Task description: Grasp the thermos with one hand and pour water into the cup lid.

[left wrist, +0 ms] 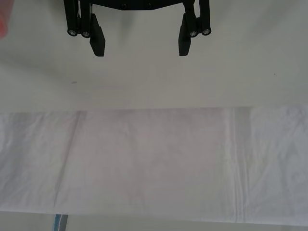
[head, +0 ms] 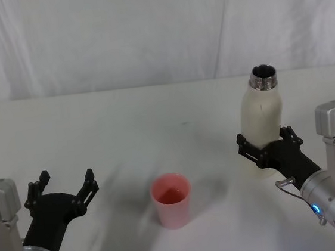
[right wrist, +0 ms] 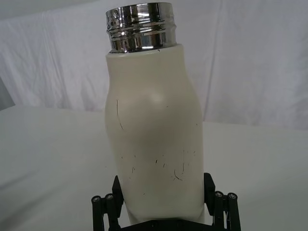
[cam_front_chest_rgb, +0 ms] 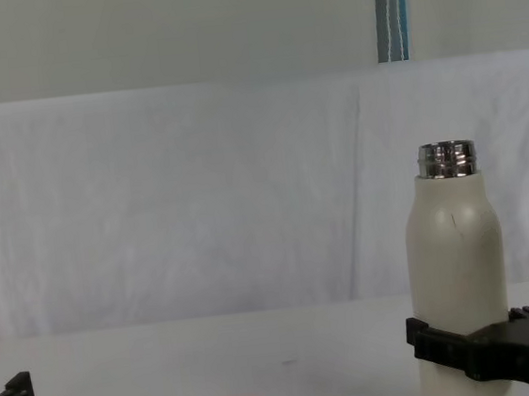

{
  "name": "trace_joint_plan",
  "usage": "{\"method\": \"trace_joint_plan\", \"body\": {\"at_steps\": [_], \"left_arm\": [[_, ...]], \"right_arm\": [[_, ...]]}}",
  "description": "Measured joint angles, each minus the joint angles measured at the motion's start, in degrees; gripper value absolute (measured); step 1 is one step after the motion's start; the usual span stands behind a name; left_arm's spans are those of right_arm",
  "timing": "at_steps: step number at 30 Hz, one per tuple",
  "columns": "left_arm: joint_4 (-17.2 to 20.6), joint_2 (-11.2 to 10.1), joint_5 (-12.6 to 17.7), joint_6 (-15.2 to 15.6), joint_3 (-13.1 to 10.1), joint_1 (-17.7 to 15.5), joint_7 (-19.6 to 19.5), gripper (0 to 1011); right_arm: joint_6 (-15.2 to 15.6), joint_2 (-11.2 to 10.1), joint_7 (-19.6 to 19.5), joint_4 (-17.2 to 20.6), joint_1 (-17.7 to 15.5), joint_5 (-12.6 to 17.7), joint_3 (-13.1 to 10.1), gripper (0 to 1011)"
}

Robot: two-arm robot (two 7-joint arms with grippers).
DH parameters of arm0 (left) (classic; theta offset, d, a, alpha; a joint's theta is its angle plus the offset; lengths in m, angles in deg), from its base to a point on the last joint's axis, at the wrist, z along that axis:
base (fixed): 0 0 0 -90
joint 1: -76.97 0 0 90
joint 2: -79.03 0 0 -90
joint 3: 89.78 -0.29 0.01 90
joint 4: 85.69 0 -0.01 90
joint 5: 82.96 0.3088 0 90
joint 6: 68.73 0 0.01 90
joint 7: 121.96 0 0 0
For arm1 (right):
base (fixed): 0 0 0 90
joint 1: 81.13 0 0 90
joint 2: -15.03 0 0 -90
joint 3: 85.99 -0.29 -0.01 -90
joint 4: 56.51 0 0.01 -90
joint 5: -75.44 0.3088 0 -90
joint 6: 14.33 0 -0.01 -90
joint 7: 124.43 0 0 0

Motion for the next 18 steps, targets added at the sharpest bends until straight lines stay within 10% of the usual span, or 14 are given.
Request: {"method": "trace_joint_plan", "body": {"at_steps": [18], "left_arm": [[0.0,0.0,0.0,0.0,0.0,0.0,0.0,1001]], "right_arm": [[0.0,0.0,0.0,0.0,-0.1,0.0,-0.1,968]]}}
